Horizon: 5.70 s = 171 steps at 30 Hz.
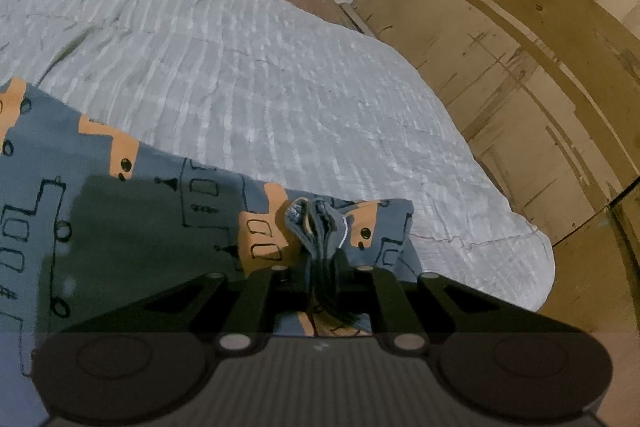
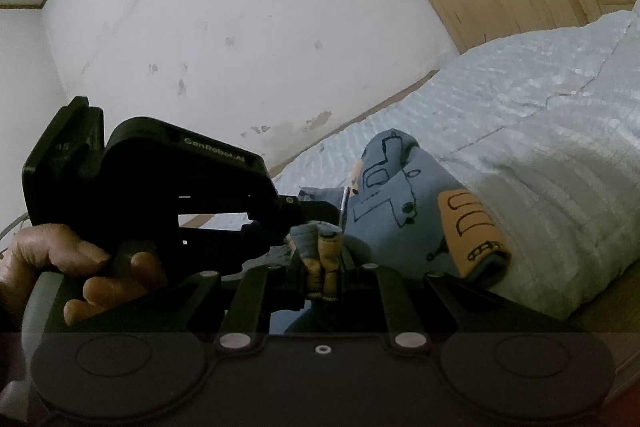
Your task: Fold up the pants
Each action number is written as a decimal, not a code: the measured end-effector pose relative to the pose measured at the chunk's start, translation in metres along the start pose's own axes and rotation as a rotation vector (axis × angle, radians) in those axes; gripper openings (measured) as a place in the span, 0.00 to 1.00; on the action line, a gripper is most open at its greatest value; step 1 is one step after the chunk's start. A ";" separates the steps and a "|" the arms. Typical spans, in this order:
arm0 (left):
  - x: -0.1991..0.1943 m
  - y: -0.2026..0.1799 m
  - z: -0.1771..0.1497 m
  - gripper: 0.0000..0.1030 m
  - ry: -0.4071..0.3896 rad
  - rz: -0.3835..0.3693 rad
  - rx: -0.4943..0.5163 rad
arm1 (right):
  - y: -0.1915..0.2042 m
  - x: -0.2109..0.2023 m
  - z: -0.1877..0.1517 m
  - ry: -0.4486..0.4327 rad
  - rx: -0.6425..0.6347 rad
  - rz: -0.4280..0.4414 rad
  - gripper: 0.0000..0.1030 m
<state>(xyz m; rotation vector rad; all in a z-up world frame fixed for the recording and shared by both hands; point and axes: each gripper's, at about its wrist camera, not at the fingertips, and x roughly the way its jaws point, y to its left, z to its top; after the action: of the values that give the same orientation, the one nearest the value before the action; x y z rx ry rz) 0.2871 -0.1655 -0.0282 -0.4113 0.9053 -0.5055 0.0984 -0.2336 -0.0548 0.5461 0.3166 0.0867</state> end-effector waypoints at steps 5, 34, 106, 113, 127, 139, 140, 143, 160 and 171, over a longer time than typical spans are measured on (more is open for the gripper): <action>-0.014 -0.010 0.007 0.09 -0.020 -0.014 0.036 | 0.016 -0.007 0.001 -0.036 -0.100 -0.033 0.16; -0.131 0.082 0.031 0.09 -0.084 0.135 0.061 | 0.077 -0.022 0.004 0.056 -0.415 0.076 0.16; -0.133 0.122 -0.055 0.99 -0.288 0.539 0.259 | -0.035 0.001 0.046 0.064 -0.695 -0.400 0.99; -0.143 0.113 -0.080 0.99 -0.318 0.561 0.320 | -0.028 -0.035 0.022 0.041 -0.747 -0.424 0.99; -0.183 0.111 -0.082 0.99 -0.345 0.583 0.288 | 0.040 -0.007 0.011 0.061 -0.808 -0.187 0.99; -0.281 0.144 -0.068 0.99 -0.437 0.679 0.172 | 0.067 0.010 0.000 0.045 -0.802 -0.146 0.99; -0.282 0.151 -0.068 0.99 -0.437 0.689 0.152 | 0.071 0.012 0.000 0.041 -0.809 -0.133 0.99; -0.279 0.174 -0.071 0.99 -0.427 0.692 0.081 | 0.086 0.025 -0.007 0.047 -0.849 -0.103 0.99; -0.246 0.247 -0.048 0.99 -0.573 0.446 -0.077 | 0.070 0.057 -0.035 0.037 -0.709 -0.101 0.99; -0.236 0.271 -0.043 0.85 -0.486 0.328 -0.139 | 0.072 0.059 -0.037 0.040 -0.720 -0.115 0.99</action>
<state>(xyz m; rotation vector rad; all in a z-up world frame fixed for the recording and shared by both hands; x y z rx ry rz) 0.1950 0.1837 -0.0475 -0.4748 0.5214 -0.0322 0.1428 -0.1443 -0.0627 -0.1874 0.3297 0.0933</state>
